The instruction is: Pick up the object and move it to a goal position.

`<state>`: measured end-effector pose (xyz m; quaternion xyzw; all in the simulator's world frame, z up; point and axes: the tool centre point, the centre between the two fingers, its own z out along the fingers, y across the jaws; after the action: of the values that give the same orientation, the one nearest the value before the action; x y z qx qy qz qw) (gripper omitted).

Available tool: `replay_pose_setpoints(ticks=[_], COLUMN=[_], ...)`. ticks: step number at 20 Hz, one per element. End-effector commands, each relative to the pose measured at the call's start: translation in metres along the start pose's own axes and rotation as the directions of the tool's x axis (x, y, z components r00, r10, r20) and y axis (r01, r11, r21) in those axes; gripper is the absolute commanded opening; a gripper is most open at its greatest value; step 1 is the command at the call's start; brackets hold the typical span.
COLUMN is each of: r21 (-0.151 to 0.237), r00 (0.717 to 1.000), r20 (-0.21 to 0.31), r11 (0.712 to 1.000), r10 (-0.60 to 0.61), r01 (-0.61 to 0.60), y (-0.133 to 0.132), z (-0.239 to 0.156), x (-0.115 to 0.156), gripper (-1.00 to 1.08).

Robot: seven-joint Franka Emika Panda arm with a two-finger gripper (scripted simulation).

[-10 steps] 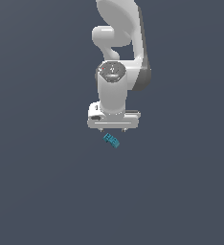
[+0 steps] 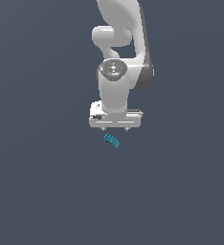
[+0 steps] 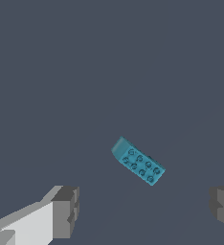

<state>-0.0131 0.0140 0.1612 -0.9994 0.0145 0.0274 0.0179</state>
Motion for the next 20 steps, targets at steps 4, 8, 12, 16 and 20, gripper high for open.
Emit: replay_pose_setpoints(ticks=[4,8,12,16,20], r21=[0.003,0.002,-0.001,-0.005,-0.011], r00=[1.000,1.000,0.999,0.996,0.987], r20=[0.001,0.001,-0.001,-0.003,-0.006], r11=[1.000,1.000,0.999,0.996,0.987], r10=[0.005,-0.005,-0.036,-0.086,-0.158], r01=[-0.005,0.005,0.036,0.086,0.157], y=[-0.001,-0.001,0.001,0.003,0.006], z=[-0.001,0.000,0.004,0.009,0.016], x=[0.000,0.000,-0.001,-0.001,-0.002], gripper=[1.00,1.00,1.00,1.00,1.00])
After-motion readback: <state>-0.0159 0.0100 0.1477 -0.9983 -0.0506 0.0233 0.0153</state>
